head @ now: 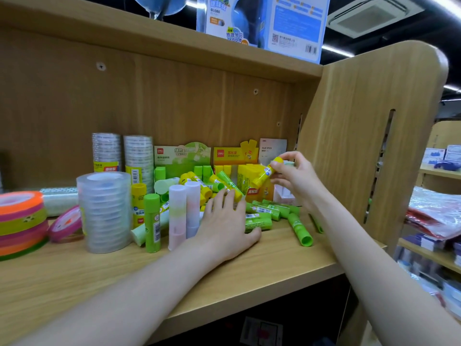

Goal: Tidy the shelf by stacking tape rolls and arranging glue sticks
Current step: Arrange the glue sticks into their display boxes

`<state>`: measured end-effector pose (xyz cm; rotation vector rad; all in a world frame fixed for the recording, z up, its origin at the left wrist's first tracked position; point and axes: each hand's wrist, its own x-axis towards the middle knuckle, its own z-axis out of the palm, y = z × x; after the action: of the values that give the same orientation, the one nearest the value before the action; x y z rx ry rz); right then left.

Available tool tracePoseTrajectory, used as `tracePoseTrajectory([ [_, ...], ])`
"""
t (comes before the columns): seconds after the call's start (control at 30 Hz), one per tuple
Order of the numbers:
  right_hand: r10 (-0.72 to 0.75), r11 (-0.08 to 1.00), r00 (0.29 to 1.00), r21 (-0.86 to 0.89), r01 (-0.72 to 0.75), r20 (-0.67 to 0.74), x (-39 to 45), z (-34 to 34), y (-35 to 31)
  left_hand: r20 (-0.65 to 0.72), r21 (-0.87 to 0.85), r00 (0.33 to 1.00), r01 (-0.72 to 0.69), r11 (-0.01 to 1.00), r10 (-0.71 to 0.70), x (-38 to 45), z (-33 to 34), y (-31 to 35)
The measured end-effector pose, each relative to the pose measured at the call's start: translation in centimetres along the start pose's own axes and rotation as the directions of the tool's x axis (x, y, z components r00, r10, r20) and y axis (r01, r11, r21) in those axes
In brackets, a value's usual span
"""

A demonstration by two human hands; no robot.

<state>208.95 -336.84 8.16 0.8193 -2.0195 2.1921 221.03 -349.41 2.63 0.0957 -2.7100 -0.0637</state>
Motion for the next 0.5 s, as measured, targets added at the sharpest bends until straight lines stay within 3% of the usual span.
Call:
tracePoseTrajectory([
  [0.17, -0.316, 0.929, 0.948, -0.218, 0.298, -0.050, 2.3, 1.5, -0.5, 0.046, 0.003, 0.999, 0.000, 1.000, 0.000, 0.2, -0.1, -0.1],
  [0.27, -0.474, 0.744, 0.880, -0.520, 0.419, 0.031, 3.8, 3.3, -0.4, 0.042, 0.007, 0.999, 0.003, 1.000, -0.003, 0.3, 0.1, -0.2],
  [0.37, -0.476, 0.528, 0.853, -0.705, 0.473, 0.216, 5.0, 4.9, 0.6, 0.044, 0.008, 0.999, 0.005, 1.000, -0.005, 0.3, 0.2, -0.2],
  [0.5, -0.402, 0.411, 0.868, -0.789, 0.456, 0.292, 6.1, 5.8, 2.1, 0.039, 0.003, 0.999, 0.004, 1.000, -0.004, 0.2, 0.2, -0.3],
])
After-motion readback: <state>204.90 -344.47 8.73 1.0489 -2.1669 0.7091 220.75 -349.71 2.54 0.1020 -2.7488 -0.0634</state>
